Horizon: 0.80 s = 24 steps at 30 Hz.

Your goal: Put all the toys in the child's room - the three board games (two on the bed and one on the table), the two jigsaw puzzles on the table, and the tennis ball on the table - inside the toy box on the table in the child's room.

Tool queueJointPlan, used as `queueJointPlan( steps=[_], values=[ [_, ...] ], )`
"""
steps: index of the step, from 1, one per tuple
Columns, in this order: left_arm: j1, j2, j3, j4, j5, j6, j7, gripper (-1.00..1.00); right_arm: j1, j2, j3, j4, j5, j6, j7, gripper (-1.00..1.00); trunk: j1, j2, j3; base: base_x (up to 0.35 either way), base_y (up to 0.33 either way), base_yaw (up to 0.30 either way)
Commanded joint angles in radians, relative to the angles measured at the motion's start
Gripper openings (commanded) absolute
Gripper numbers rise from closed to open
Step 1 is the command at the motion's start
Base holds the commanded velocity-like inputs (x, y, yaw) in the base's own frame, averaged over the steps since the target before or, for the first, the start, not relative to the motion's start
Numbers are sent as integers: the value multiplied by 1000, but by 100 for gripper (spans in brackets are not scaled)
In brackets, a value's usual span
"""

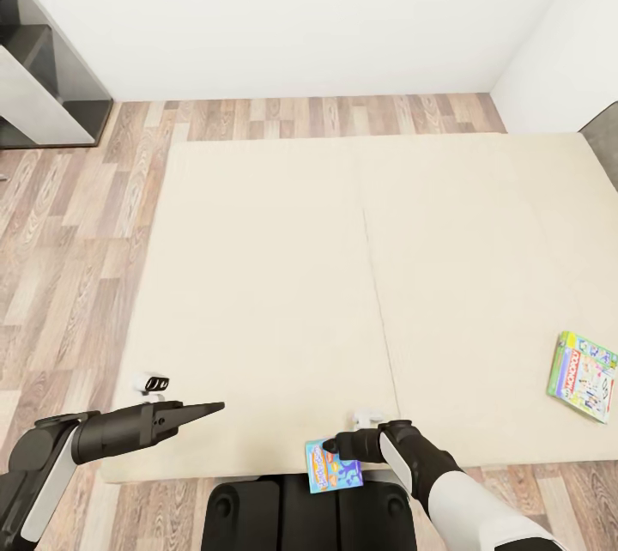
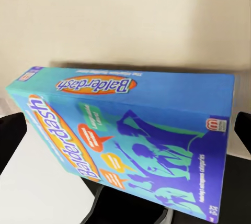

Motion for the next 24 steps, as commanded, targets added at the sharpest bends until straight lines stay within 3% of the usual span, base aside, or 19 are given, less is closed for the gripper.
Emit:
queueJointPlan(
  steps=[1,24],
  values=[
    [0,0,0,-1,2,10,-2,100,0,-1,7,-2,-10,6,-2,100,1,-1,-1,0,16,0],
    [0,0,0,0,1,9,-2,100,0,-1,7,-2,-10,6,-1,100,1,-1,-1,0,33,0]
  ],
)
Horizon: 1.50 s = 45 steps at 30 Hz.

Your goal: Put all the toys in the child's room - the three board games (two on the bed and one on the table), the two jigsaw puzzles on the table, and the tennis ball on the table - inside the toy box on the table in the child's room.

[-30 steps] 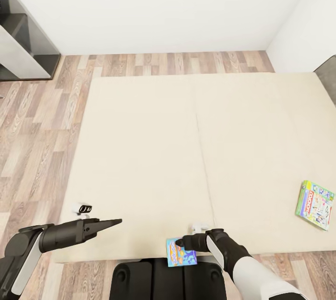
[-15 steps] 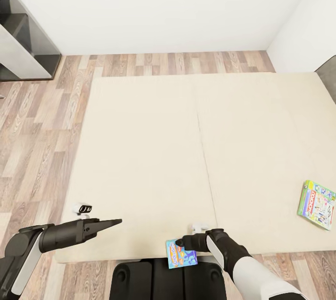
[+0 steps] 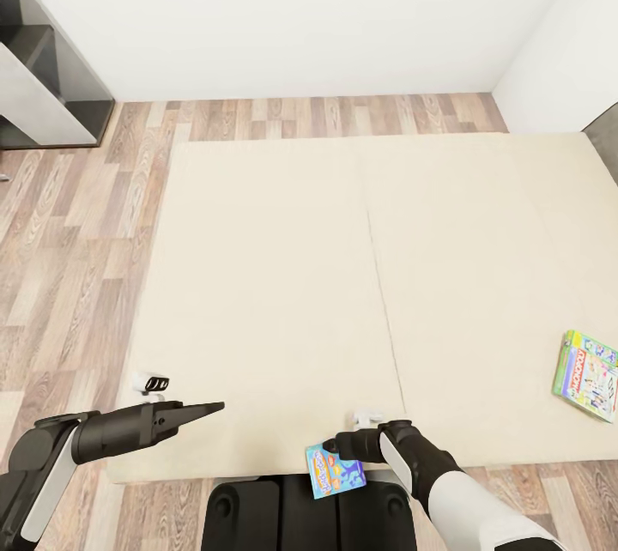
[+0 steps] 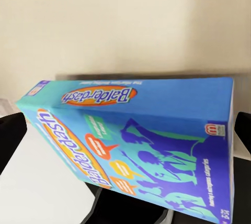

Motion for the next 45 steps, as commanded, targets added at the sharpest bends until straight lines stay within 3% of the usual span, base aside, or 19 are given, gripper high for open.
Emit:
queueJointPlan(
  steps=[1,45],
  values=[
    [0,0,0,0,2,10,-2,100,0,-1,7,-2,-10,6,-2,100,1,-1,-1,0,3,0],
    [0,0,0,0,2,10,-2,100,0,-1,5,-2,-10,7,-5,100,1,-1,-1,0,0,0]
  ],
)
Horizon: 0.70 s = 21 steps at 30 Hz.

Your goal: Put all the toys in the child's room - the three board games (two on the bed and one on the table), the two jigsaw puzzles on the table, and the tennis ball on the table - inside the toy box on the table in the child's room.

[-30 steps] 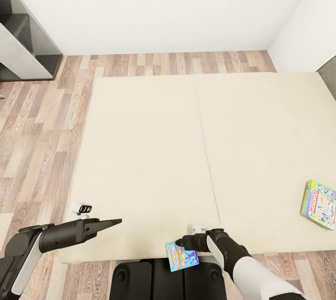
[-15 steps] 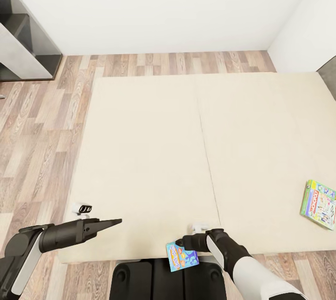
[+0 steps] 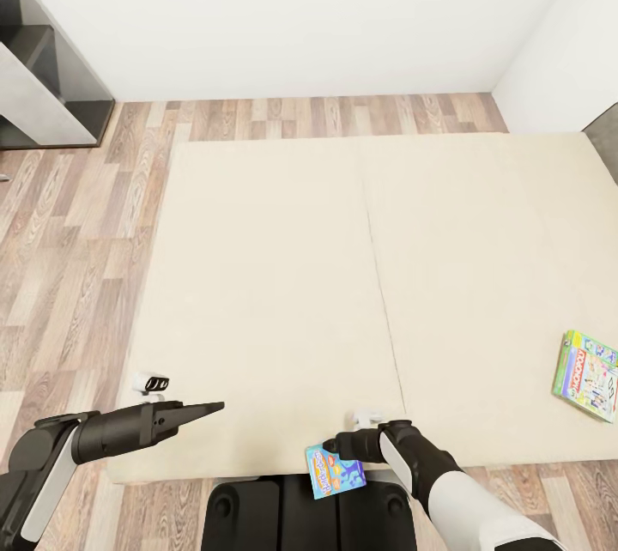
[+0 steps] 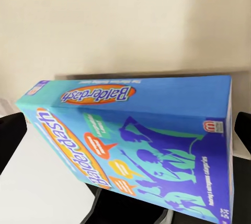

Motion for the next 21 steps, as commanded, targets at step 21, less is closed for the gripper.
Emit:
queueJointPlan(
  steps=[21],
  values=[
    [0,-1,0,0,1,10,-2,100,0,-3,7,-2,-10,13,-2,100,1,-1,-1,0,0,0]
  ],
)
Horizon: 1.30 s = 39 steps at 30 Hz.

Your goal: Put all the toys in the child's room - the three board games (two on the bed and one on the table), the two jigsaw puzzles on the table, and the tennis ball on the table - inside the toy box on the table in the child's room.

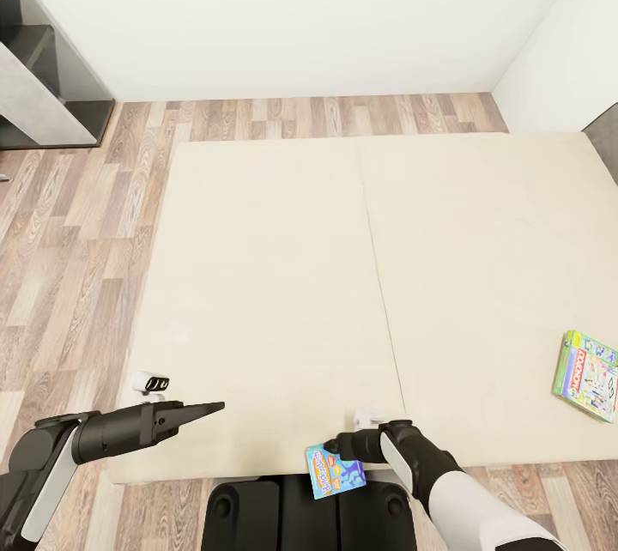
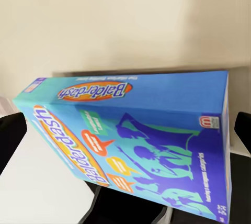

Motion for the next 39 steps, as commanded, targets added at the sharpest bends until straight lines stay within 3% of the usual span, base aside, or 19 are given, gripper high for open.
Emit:
queueJointPlan(
  steps=[1,39],
  values=[
    [0,0,0,-1,1,11,-2,100,0,-1,7,-2,-10,6,-2,100,1,-1,-1,0,0,0],
    [0,3,1,0,2,11,-3,100,0,-18,11,5,-9,46,2,100,1,-1,-1,0,0,0]
  ],
)
